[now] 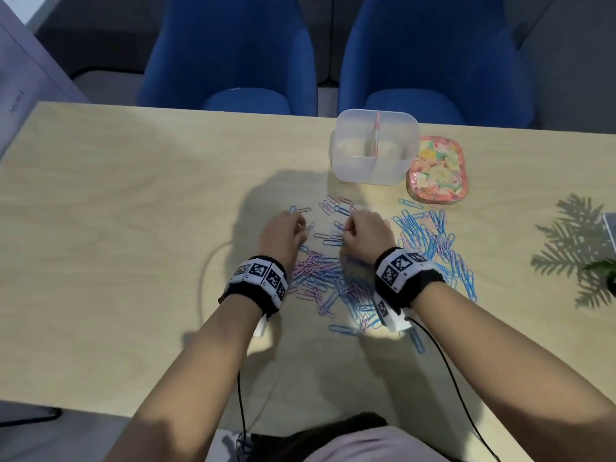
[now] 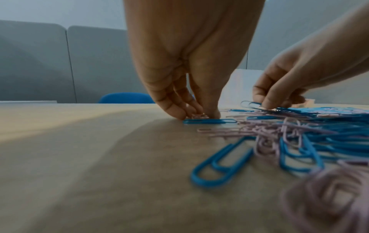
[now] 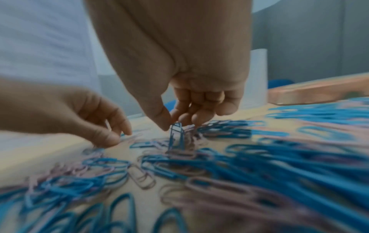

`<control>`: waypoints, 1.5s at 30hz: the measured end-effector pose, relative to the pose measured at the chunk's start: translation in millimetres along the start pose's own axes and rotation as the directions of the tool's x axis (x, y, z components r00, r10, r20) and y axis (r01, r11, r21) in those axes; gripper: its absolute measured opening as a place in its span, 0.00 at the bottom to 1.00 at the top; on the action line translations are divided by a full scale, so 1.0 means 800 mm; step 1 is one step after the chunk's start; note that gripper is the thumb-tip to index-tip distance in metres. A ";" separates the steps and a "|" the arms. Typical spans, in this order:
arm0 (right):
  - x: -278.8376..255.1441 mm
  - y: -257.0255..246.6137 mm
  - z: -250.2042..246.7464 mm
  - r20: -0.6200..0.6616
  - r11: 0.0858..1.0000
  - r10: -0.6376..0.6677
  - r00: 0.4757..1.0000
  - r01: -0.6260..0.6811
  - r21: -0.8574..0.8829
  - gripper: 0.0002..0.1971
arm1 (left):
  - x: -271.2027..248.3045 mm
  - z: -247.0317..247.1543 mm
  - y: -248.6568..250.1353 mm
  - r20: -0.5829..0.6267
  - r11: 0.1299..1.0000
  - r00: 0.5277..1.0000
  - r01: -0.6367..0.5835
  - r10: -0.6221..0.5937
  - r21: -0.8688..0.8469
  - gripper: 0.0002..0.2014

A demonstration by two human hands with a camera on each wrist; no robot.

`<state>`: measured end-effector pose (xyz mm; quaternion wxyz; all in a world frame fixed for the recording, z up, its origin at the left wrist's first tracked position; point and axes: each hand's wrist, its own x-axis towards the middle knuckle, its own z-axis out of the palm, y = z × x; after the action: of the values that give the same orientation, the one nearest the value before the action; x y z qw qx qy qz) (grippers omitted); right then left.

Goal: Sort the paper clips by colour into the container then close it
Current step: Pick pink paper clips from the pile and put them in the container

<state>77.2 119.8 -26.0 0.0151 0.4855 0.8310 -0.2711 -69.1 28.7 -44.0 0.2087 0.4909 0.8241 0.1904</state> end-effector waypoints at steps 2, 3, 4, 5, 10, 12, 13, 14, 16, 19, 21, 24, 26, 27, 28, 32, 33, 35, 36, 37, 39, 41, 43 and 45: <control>-0.006 0.018 -0.007 -0.035 0.992 0.083 0.996 -0.080 0.098 0.06 | -0.001 -0.001 -0.001 -0.011 1.000 1.000 -0.004 0.004 -0.008 0.08; -0.005 0.024 -0.010 -0.056 0.989 0.105 0.993 -0.098 0.109 0.06 | -0.001 -0.002 -0.001 -0.012 1.000 1.000 -0.008 0.008 0.000 0.07; 0.000 0.027 -0.013 -0.092 0.990 0.106 0.990 -0.096 0.105 0.07 | 0.000 -0.003 0.000 -0.009 1.000 1.000 -0.014 0.014 0.015 0.06; 0.008 0.026 -0.016 -0.131 0.993 0.095 0.987 -0.084 0.088 0.08 | 0.002 -0.003 0.000 0.002 0.999 1.000 -0.020 0.020 0.033 0.05; 0.053 0.000 -0.017 -0.186 0.997 0.026 0.982 -0.040 -0.070 0.14 | 0.016 -0.012 0.011 0.041 0.999 0.999 -0.030 0.029 0.037 0.05; 0.064 -0.010 -0.011 -0.151 0.992 0.017 0.988 -0.036 -0.124 0.17 | 0.027 -0.018 0.016 -0.006 1.000 1.000 -0.016 0.016 -0.014 0.06; 0.066 -0.016 -0.007 -0.137 0.990 -0.002 0.991 -0.018 -0.143 0.18 | 0.032 -0.019 0.018 -0.019 0.999 1.000 -0.006 0.005 -0.033 0.06; 0.067 -0.020 -0.002 -0.128 0.987 -0.039 0.991 0.018 -0.158 0.19 | 0.038 -0.020 0.019 -0.016 0.999 1.000 0.001 -0.002 -0.037 0.07; 0.063 -0.029 0.008 -0.100 0.976 -0.125 0.987 0.104 -0.190 0.18 | 0.044 -0.017 0.019 0.039 1.000 0.999 0.008 -0.008 -0.004 0.11; 0.057 -0.034 0.019 -0.055 0.944 -0.230 0.972 0.209 -0.257 0.15 | 0.041 -0.013 0.019 0.083 0.999 0.997 -0.006 0.003 0.038 0.18; 0.055 -0.036 0.020 -0.028 0.909 -0.278 0.960 0.254 -0.331 0.13 | 0.038 -0.009 0.018 0.070 0.998 0.997 -0.028 0.024 0.051 0.19; 0.051 -0.039 0.019 0.000 0.852 -0.315 0.949 0.282 -0.440 0.11 | 0.036 -0.008 0.016 0.047 0.994 0.998 -0.051 0.046 0.098 0.11; 0.047 -0.040 0.018 0.025 0.818 -0.336 0.941 0.305 -0.488 0.10 | 0.035 -0.008 0.015 0.052 0.989 0.997 -0.056 0.049 0.134 0.08; 0.044 -0.041 0.018 0.037 0.800 -0.350 0.936 0.319 -0.507 0.10 | 0.034 -0.009 0.015 0.064 0.987 0.997 -0.059 0.050 0.149 0.07; 0.041 -0.041 0.019 0.048 0.787 -0.361 0.931 0.332 -0.521 0.10 | 0.033 -0.009 0.016 0.080 0.986 0.996 -0.056 0.044 0.157 0.07; 0.038 -0.039 0.012 0.062 0.837 -0.328 0.942 0.321 -0.443 0.09 | 0.033 -0.005 0.016 0.147 0.988 0.989 -0.032 0.010 0.150 0.06; 0.041 -0.038 0.003 0.035 0.906 -0.288 0.957 0.284 -0.315 0.09 | 0.030 -0.004 0.017 0.144 0.987 0.989 -0.040 0.017 0.158 0.06; 0.051 -0.038 -0.026 -0.071 0.982 -0.177 0.982 0.181 0.049 0.08 | 0.025 -0.001 0.018 0.127 0.983 0.991 -0.061 0.039 0.175 0.06; 0.059 -0.039 -0.045 -0.127 0.968 -0.123 0.984 0.147 0.203 0.08 | 0.022 -0.001 0.018 0.125 0.980 0.991 -0.072 0.049 0.184 0.05; 0.069 -0.041 -0.065 -0.180 0.941 -0.071 0.981 0.126 0.314 0.08 | 0.021 -0.002 0.019 0.123 0.978 0.991 -0.083 0.060 0.191 0.06; 0.089 -0.044 -0.102 -0.273 0.904 0.003 0.962 0.114 0.411 0.08 | 0.022 -0.006 0.022 0.105 0.979 0.992 -0.087 0.069 0.182 0.05; 0.106 -0.046 -0.124 -0.304 0.920 0.035 0.952 0.087 0.381 0.10 | 0.029 -0.017 0.031 0.059 0.992 0.996 -0.074 0.068 0.098 0.04; 0.123 -0.045 -0.130 -0.270 0.944 0.047 0.962 0.046 0.328 0.10 | 0.041 -0.033 0.050 -0.001 0.995 0.995 -0.100 0.100 -0.005 0.05; 0.130 -0.042 -0.127 -0.216 0.958 0.060 0.975 0.005 0.287 0.09 | 0.060 -0.055 0.075 -0.069 0.984 0.987 -0.150 0.143 -0.098 0.06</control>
<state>19.0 237.3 45.5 -0.1444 0.5213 0.7727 -0.3320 -68.9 93.2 16.5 0.1935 0.5327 0.7810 0.2626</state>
